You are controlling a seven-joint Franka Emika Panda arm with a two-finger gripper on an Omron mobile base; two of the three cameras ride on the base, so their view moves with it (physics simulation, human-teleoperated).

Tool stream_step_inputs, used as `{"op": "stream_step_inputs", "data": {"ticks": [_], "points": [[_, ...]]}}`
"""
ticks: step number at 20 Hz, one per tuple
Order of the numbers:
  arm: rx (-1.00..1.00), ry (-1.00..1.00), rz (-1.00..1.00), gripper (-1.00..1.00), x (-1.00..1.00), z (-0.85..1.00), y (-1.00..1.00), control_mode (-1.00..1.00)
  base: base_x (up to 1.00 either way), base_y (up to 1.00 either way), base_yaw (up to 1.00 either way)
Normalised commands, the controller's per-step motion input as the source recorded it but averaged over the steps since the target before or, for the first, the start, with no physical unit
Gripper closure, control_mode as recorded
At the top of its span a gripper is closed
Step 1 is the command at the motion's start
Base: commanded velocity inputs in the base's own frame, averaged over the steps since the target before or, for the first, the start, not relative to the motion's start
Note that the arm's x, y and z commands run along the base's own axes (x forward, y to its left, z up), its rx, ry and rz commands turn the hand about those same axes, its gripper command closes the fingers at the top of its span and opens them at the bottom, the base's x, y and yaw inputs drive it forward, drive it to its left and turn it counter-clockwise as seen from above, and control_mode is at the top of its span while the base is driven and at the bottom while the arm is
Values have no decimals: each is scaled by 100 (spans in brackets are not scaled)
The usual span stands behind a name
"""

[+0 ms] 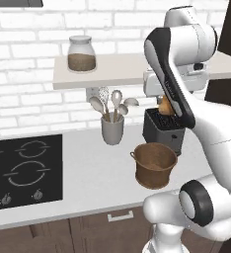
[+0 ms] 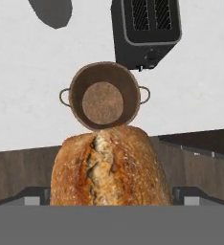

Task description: Open the cabinet, pick up the bread from the cabinet and place it in the basket. Then move the basket to the dining counter.

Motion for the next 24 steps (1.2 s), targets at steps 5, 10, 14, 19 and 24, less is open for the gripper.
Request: {"op": "stream_step_inputs", "data": {"ticks": [5, 10, 14, 19, 24], "points": [[1, -19, 0, 100, -3, -64, -16, -100, 0, 0, 0], [0, -1, 0, 100, 33, -48, -2, -100, 0, 0, 0], [0, 1, 0, 100, 41, -44, 0, -100, 0, 0, 0], [0, 8, 0, 100, 25, -49, -4, -100, 0, 0, 0], [1, 11, 0, 100, 25, -56, -4, -100, 0, 0, 0]]}}
